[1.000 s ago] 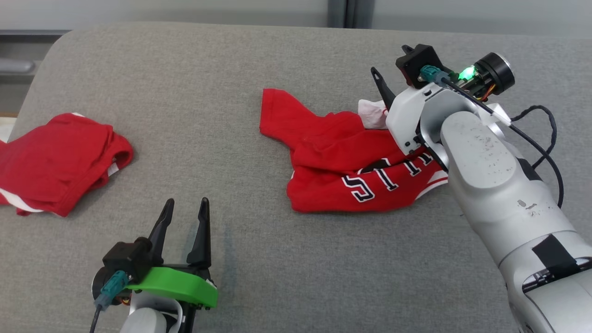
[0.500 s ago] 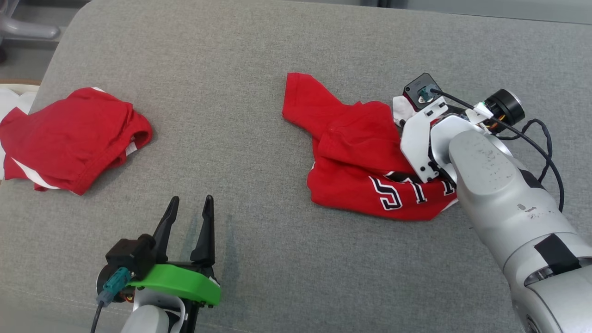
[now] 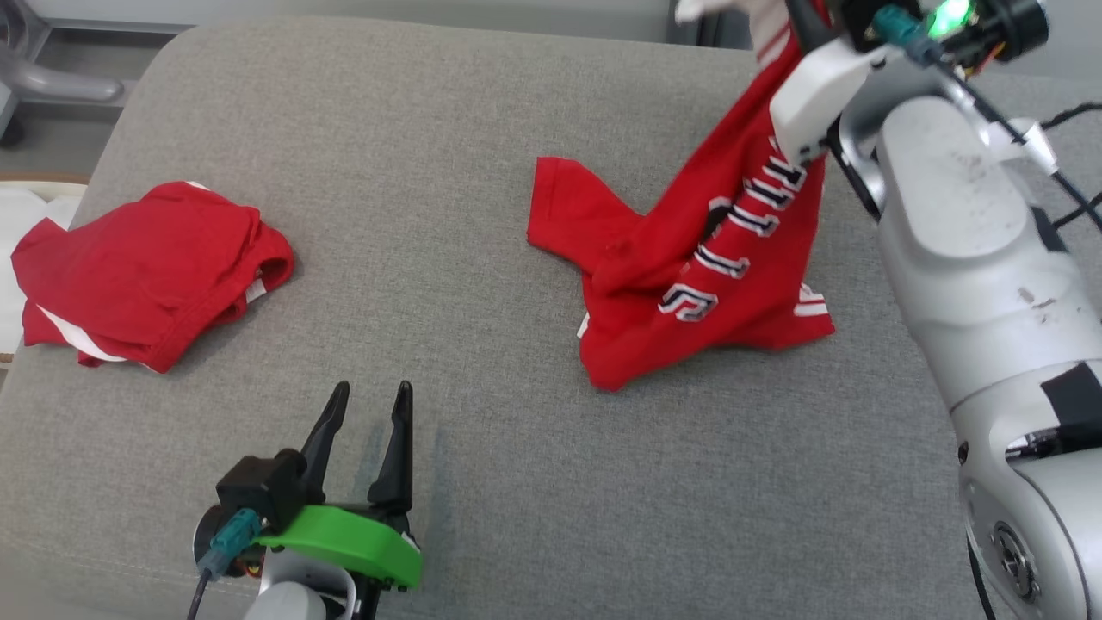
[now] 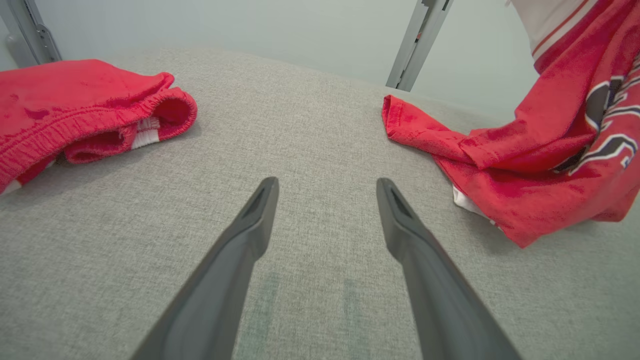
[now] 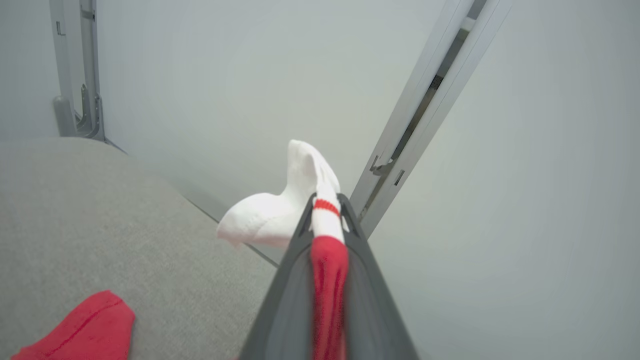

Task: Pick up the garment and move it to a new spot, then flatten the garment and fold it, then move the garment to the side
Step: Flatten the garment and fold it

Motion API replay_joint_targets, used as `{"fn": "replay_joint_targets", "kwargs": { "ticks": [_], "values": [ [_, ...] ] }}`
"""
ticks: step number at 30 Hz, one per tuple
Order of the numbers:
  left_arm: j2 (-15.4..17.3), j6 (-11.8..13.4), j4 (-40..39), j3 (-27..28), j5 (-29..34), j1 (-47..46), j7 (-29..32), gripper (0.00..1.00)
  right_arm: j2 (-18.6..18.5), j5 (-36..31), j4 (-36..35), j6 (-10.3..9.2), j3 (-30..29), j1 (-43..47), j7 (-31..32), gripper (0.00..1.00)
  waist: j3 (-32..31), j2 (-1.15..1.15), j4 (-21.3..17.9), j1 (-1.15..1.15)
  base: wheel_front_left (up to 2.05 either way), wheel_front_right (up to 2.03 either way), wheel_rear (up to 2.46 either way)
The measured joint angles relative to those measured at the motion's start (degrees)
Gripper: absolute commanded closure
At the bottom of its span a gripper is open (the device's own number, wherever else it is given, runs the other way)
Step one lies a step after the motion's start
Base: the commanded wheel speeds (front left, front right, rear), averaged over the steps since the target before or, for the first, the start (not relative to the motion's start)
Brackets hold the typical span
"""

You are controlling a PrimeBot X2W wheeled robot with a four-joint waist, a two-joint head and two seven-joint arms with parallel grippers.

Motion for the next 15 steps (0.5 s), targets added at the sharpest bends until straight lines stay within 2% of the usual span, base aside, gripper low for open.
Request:
{"fn": "replay_joint_targets", "kwargs": {
  "ticks": [3, 5, 7, 11, 15],
  "values": [
    [0.08, 0.0, 0.57, 0.36, 0.44, 1.7, 0.01, 0.0, 0.08, 7.59, -5.49, 0.0, 0.98, -3.05, -1.24, 1.0, -1.61, 0.0, 0.03, 0.0, 0.0, 0.0, 0.0],
    [0.09, 0.0, 0.71, 1.19, 0.69, 2.54, 0.01, 0.0, 0.18, 12.84, -11.72, 0.01, 0.59, -3.74, -1.4, 1.0, -2.81, 0.0, -0.16, 0.0, 0.0, 0.0, 0.0],
    [0.1, 0.0, 0.58, 2.04, 1.08, 3.03, 0.0, 0.0, 0.21, 15.45, -15.69, 0.0, -0.82, -2.88, -1.48, 1.0, -3.73, 0.0, -0.6, 0.0, 0.0, 0.0, 0.0],
    [-0.26, 0.0, 0.04, 3.16, 1.98, 4.08, 0.0, 0.0, 0.14, 18.0, -21.12, 0.0, -5.78, 6.91, -1.52, 1.0, -4.86, 0.0, -2.5, 0.0, 0.0, 0.0, 0.0],
    [-0.45, -0.01, -0.58, 3.47, 2.58, 4.4, 0.01, 0.0, 0.11, 17.22, -23.48, 0.0, -15.51, 21.09, -1.53, 1.0, -5.31, 0.0, -5.06, 0.0, 0.0, 0.0, 0.0]
  ]
}}
